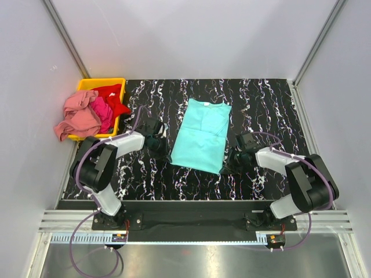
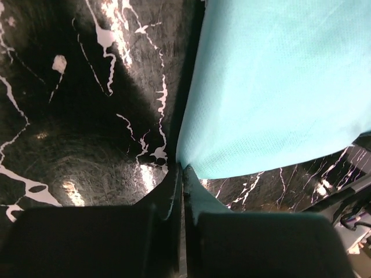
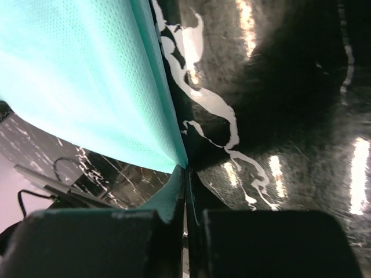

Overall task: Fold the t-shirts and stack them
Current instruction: Fold the tshirt

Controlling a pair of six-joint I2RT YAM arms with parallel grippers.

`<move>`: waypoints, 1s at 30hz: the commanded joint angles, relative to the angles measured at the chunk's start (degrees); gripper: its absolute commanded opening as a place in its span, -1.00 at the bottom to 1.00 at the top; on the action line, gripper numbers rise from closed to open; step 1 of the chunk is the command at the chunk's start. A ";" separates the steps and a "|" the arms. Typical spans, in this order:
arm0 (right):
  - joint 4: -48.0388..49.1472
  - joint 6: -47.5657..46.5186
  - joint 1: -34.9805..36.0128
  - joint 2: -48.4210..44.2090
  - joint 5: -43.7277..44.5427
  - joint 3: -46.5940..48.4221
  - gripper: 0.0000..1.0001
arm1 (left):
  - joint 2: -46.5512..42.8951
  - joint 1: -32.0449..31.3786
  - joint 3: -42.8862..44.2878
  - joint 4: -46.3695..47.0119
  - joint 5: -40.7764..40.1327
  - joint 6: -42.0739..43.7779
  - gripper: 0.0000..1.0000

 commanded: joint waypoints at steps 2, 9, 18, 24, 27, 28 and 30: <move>-5.37 -3.55 0.46 -3.40 3.80 -1.14 -1.00 | -5.43 -1.89 -4.26 -2.44 -3.45 -3.61 -1.00; -11.25 -4.60 0.46 -9.64 1.77 -3.16 -1.00 | -18.79 -4.01 -14.72 -4.29 -5.46 -9.85 0.11; -9.33 -3.99 0.46 -12.28 -1.13 -7.11 -1.00 | -28.39 -5.15 -27.03 13.98 7.27 -14.33 0.22; -8.45 -3.38 0.46 -13.33 -1.13 -8.60 -1.00 | -24.70 -6.38 -27.39 17.07 6.57 -14.34 0.21; -8.62 -3.02 0.46 -13.77 -0.52 -8.61 -1.00 | -22.41 -6.99 -26.78 18.56 6.05 -14.60 0.18; -8.80 -3.02 0.54 -13.86 -0.51 -8.61 -1.00 | -21.10 -7.08 -26.43 18.13 5.44 -14.69 0.18; -8.80 -2.85 0.46 -13.95 -0.51 -8.69 -1.00 | -19.60 -7.26 -25.90 16.11 3.77 -14.87 0.13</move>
